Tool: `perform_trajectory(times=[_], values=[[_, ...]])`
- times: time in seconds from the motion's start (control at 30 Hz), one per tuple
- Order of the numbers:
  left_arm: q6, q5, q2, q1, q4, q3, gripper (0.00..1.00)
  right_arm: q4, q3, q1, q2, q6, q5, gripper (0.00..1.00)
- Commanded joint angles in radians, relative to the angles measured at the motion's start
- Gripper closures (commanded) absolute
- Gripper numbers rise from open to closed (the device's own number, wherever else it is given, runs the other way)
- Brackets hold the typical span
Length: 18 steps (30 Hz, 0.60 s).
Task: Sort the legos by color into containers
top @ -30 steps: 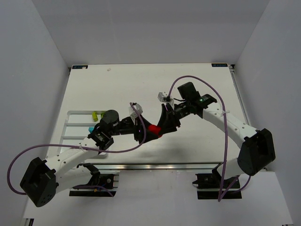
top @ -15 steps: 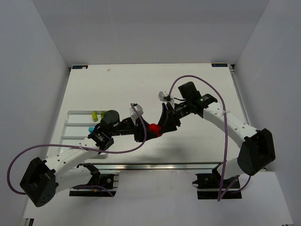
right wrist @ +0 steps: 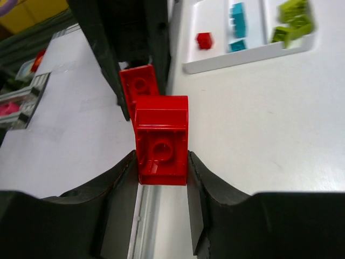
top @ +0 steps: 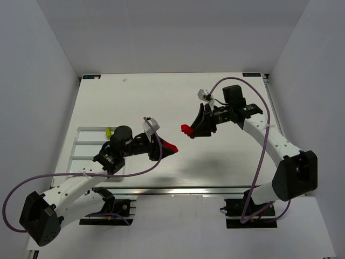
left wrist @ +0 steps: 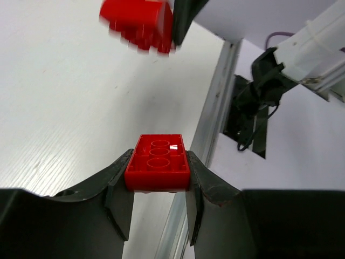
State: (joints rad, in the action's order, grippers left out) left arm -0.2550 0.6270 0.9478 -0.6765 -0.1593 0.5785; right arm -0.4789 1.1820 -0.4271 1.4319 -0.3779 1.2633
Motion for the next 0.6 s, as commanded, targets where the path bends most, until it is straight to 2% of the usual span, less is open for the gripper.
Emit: perform_trajectory(times=[0.0, 0.1, 0.17, 0.2, 0.23, 0.27, 0.3, 0.33, 0.37, 0.4, 0.5, 0.57], values=[[0.037, -0.056, -0.052, 0.015, 0.138, -0.009, 1.0, 0.052, 0.03, 0.04, -0.033, 0.042, 0.019, 1.0], [0.034, -0.107, -0.046, 0.035, 0.208, 0.015, 1.0, 0.051, 0.025, 0.048, -0.033, 0.048, -0.004, 1.0], [-0.018, -0.211, -0.05, 0.035, 0.268, 0.049, 1.0, 0.083, -0.005, 0.044, -0.045, 0.085, -0.112, 1.0], [-0.129, -0.407, -0.06, 0.035, 0.362, 0.064, 1.0, 0.107, -0.024, 0.041, -0.069, 0.105, -0.163, 1.0], [-0.182, -0.509, -0.063, 0.035, 0.427, 0.104, 1.0, 0.181, -0.048, 0.039, -0.086, 0.159, -0.258, 1.0], [-0.247, -0.737, -0.067, 0.035, 0.501, 0.127, 1.0, 0.218, -0.097, 0.036, -0.118, 0.181, -0.292, 1.0], [-0.361, -0.818, -0.072, 0.035, 0.647, 0.147, 1.0, 0.238, -0.111, 0.04, -0.126, 0.192, -0.355, 1.0], [-0.422, -0.899, -0.076, 0.035, 0.725, 0.165, 1.0, 0.25, -0.12, 0.04, -0.131, 0.197, -0.37, 1.0], [-0.496, -0.97, -0.081, 0.035, 0.883, 0.2, 1.0, 0.25, -0.125, 0.04, -0.128, 0.204, -0.38, 1.0], [-0.65, -1.106, -0.089, 0.035, 0.964, 0.22, 1.0, 0.249, -0.124, 0.037, -0.125, 0.208, -0.389, 1.0], [-0.87, -1.264, -0.089, 0.035, 1.243, 0.308, 1.0, 0.238, -0.124, 0.039, -0.11, 0.217, -0.4, 1.0], [-0.931, -1.311, -0.087, 0.035, 1.389, 0.337, 1.0, 0.244, -0.127, 0.036, -0.108, 0.221, -0.407, 1.0]])
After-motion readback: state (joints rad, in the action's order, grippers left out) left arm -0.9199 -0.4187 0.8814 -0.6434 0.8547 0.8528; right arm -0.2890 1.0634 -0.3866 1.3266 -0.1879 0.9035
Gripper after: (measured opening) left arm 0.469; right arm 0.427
